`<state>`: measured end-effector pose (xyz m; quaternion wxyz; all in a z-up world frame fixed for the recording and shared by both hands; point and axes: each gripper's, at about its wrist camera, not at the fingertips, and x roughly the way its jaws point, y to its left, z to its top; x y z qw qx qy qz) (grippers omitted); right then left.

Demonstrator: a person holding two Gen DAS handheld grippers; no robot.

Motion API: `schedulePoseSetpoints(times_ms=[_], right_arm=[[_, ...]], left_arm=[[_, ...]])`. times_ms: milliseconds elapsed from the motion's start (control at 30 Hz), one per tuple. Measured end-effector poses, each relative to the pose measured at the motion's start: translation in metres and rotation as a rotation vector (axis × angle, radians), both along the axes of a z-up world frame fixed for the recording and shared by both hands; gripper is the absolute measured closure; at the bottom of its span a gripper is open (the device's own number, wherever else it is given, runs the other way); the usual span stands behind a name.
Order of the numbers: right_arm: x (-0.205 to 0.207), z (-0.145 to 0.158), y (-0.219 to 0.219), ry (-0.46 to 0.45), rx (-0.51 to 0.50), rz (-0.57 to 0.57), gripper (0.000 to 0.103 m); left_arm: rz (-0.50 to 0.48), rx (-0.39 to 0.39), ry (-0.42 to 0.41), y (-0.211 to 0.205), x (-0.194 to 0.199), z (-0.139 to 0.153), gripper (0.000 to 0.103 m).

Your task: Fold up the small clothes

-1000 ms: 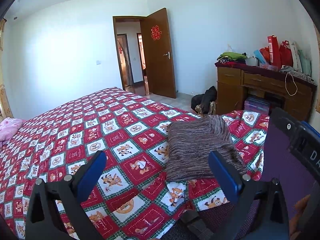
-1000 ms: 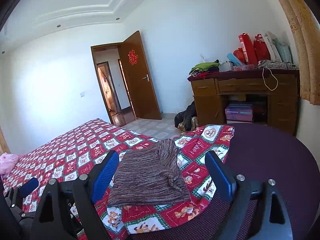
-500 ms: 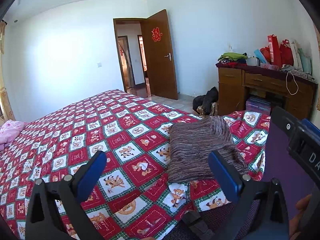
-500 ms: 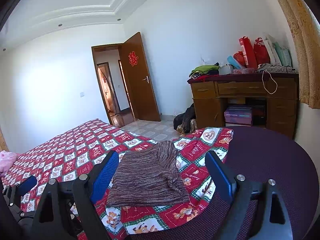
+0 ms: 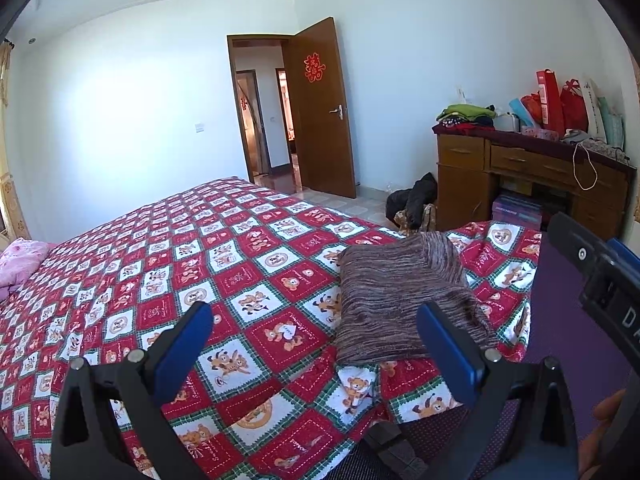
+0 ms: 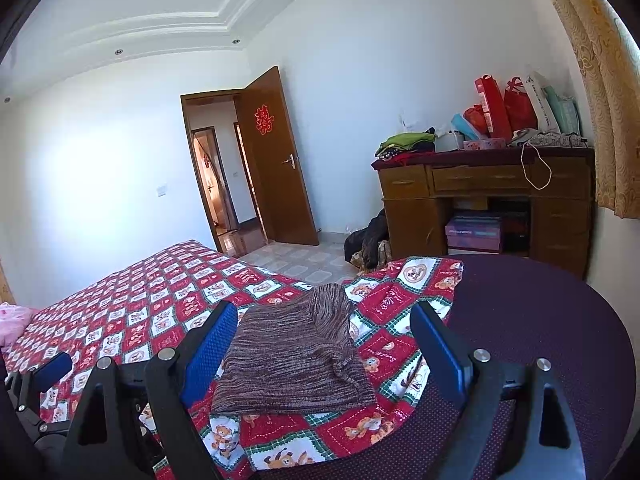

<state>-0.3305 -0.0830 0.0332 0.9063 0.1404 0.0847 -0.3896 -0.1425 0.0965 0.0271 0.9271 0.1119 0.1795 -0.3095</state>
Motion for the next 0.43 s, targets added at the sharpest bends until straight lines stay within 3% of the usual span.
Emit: schedulePoseSetpoints(times_ms=[433], right_arm=[[0.0012,-0.0009,0.0002,0.006,0.006,-0.003,0.014]], left_arm=[[-0.027,-0.009,0.048,0.002,0.0059,-0.0027,0.0]])
